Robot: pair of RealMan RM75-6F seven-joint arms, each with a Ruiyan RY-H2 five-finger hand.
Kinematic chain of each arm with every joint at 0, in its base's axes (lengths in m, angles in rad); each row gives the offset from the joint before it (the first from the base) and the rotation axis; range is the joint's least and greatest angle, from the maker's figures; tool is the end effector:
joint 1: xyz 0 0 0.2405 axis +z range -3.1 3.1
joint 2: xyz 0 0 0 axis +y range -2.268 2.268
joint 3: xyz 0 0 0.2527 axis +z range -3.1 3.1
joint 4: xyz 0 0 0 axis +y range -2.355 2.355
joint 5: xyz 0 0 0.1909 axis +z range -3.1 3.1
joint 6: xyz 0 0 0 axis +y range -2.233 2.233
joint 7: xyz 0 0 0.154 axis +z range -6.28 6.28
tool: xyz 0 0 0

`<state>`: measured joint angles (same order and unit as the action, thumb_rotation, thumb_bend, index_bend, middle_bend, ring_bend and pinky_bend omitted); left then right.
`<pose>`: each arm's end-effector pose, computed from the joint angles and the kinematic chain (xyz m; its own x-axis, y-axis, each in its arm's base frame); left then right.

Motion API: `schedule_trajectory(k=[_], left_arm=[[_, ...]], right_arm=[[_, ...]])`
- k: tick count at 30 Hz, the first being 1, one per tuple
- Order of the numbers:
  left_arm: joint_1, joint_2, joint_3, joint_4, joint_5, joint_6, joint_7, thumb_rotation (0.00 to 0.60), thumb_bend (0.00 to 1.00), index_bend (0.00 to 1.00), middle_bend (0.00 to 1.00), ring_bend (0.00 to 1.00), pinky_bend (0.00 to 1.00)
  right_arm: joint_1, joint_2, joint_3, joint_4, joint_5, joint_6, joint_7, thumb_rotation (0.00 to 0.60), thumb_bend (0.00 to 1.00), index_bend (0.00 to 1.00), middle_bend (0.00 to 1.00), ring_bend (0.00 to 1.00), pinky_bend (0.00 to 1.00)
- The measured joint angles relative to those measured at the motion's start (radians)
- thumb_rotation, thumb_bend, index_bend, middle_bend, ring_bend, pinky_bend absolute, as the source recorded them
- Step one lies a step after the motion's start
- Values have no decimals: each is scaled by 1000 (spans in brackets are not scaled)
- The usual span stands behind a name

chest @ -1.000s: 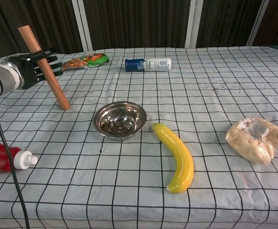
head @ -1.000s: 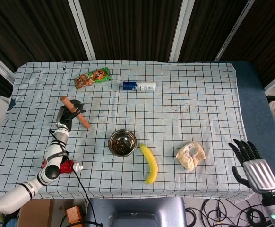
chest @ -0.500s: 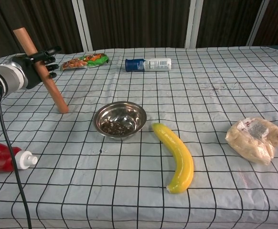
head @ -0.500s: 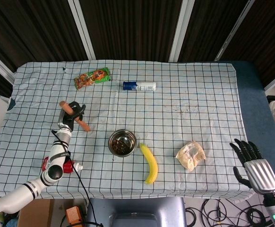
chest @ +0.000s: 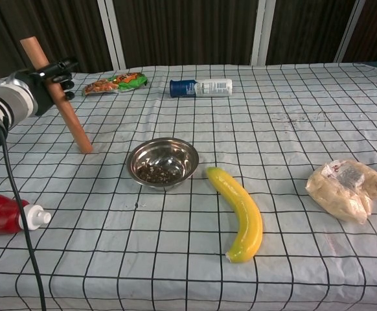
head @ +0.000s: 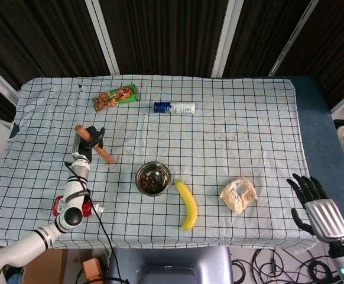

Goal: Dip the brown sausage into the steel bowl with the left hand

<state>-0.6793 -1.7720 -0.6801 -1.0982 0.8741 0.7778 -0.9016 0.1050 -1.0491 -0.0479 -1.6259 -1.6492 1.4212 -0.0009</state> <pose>-0.1898 0.4269 0.0215 -0.9218 -0.0588 0.3831 0.3682 0.1758 0.9130 -0.2916 -0.1730 0.1640 0.4700 -0.1472 0.8703 -0.8789 -0.1688 0.4461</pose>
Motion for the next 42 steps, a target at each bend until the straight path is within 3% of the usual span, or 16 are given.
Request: schedule_trajectory(k=[5,11,18,28,35,42], left_arm=[[-1,-14,14,-6,18,60,44,600,817,1000,1000,949,1000],[8,-22,23,-41,59,125,45,600,948,1000,1000,975,1000],[42,-9,47,-165,119,187,31,600,933,1000,1000,969,1000],[92,37,104,-511,190,266,101,600,907,1000,1000,959,1000],[68,-24,176,-510,259,327,189,600,909,1000,1000,953,1000],[33,-84,197,-436,269,324,215,600,897,1000,1000,948,1000]], right_arm=[[1,1,-1,0,-3,-1,2,600,457,0,0,0,0],[0,4,-3,0,-7,1,8,600,457,0,0,0,0],[1,4,-6,1,-14,1,8,600,457,0,0,0,0],[7,1,-15,-1,-27,-11,5,600,457,0,0,0,0],[5,11,-5,2,-13,1,35,600,457,0,0,0,0],[4,17,-3,7,-9,4,52,600,457,0,0,0,0]])
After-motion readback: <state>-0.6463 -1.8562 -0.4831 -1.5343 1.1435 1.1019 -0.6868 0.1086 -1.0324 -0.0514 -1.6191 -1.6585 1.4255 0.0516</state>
